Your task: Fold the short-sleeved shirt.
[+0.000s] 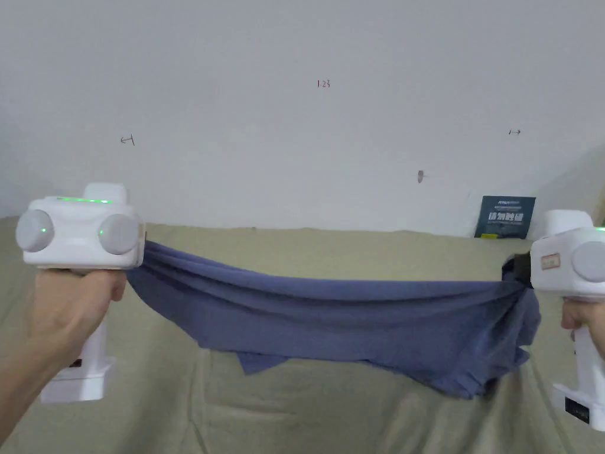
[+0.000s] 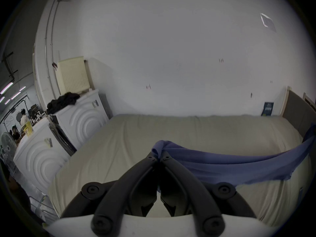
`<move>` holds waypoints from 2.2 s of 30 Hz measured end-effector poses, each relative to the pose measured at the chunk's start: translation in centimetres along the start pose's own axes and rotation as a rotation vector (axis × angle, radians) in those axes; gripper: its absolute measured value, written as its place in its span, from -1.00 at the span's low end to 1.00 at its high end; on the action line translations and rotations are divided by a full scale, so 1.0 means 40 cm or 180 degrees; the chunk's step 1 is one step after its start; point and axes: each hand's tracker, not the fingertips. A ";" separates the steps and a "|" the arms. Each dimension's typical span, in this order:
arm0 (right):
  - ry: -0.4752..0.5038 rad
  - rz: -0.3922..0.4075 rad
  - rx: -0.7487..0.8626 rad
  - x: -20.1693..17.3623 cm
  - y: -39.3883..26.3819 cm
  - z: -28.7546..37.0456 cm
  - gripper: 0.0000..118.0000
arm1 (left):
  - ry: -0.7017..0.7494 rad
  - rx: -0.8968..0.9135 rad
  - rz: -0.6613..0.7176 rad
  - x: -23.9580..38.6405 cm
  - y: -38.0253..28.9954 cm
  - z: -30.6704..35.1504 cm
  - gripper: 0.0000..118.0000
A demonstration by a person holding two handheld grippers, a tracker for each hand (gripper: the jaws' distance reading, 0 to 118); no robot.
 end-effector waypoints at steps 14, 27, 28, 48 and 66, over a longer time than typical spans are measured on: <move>0.0141 -0.0285 -0.0371 0.061 -0.565 0.320 -0.98 | -0.0262 -0.0575 -0.0059 -0.143 -0.505 0.280 -1.00; 0.0211 -0.0720 -0.0713 0.093 -0.865 0.450 -0.98 | -0.0322 -0.1044 0.0167 -0.272 -0.777 0.401 -1.00; 0.0215 -0.0731 -0.0722 0.096 -0.875 0.451 -0.98 | -0.0331 -0.1061 0.0170 -0.279 -0.786 0.402 -1.00; 0.0095 -0.0434 -0.0013 -0.007 -0.804 0.745 -0.81 | -0.0767 -0.0392 0.0129 -0.249 -0.723 0.702 -0.89; -0.0071 -0.0250 0.0564 -0.107 -0.847 0.944 -0.99 | -0.0785 -0.0267 0.0381 -0.370 -0.791 0.760 -1.00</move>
